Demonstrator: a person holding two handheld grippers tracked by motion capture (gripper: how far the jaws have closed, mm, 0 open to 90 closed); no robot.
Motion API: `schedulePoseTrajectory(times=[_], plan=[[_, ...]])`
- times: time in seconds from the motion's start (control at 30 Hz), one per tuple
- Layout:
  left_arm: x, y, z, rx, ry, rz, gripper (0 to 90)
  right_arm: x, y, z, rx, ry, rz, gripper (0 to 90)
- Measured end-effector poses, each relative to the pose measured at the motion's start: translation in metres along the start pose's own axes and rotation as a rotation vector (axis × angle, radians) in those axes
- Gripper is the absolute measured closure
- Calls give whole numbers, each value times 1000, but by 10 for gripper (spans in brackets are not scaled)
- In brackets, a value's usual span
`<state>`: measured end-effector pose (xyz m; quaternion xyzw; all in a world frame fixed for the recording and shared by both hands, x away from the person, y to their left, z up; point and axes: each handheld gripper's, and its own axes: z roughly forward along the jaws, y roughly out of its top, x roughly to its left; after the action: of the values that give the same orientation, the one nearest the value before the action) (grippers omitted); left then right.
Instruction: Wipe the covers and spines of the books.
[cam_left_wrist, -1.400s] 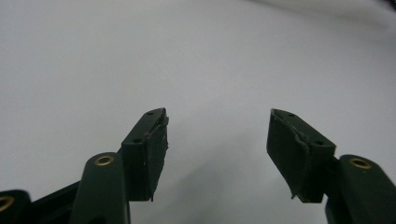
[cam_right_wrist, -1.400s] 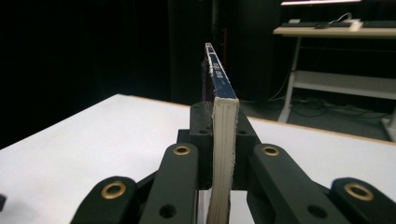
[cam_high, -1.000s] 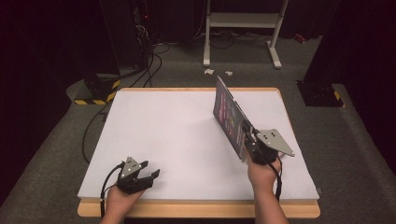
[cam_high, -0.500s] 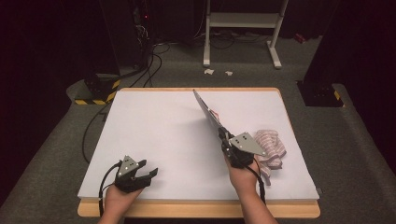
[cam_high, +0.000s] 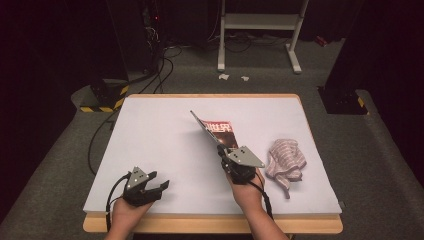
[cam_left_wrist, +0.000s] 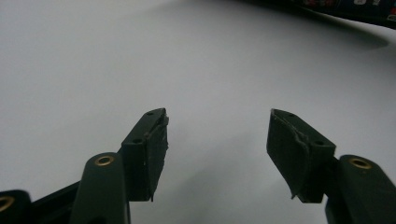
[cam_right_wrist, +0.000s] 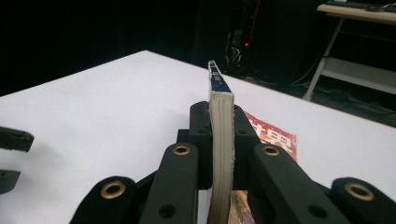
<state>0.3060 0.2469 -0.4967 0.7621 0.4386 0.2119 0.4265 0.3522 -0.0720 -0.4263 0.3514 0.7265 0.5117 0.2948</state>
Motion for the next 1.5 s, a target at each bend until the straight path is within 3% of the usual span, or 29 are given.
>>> schedulePoseTrajectory(times=[0.6, 0.83, 0.97, 1.0, 1.03, 1.1, 1.13, 1.2, 1.27, 1.37, 1.47, 1.5], plan=[[-1, 0, 0, 4, 1, 1, 384, 26, -18, 24, 79, 73, -32, 832], [-1, -1, 0, 13, 0, 2, 384, 42, -23, 35, 118, 131, -43, 755], [-1, -2, -1, 12, 1, 3, 384, 48, -26, 44, 158, 191, -15, 652], [-1, -1, -1, 11, 2, 4, 383, 51, -27, 49, 186, 228, 2, 592], [-1, -2, -1, 10, 1, 3, 383, 51, -27, 49, 186, 228, 2, 592], [0, -1, -1, 9, 1, 2, 384, 56, -30, 52, 220, 276, 8, 476], [0, -1, -1, 9, 1, 2, 383, 56, -30, 52, 220, 276, 8, 476], [-1, -1, -1, 11, 1, 2, 383, 59, -31, 53, 233, 342, 27, 444], [-1, -1, 0, 11, -2, 1, 383, 64, -32, 51, 232, 360, 18, 429], [-3, 0, 0, 12, -4, 11, 383, 63, -29, 46, 218, 357, 3, 420], [-7, 1, 2, 24, -16, 24, 379, 43, -29, 38, 222, 290, 25, 420], [-10, 2, 3, 26, -22, 34, 379, 43, -29, 38, 222, 290, 25, 420]])
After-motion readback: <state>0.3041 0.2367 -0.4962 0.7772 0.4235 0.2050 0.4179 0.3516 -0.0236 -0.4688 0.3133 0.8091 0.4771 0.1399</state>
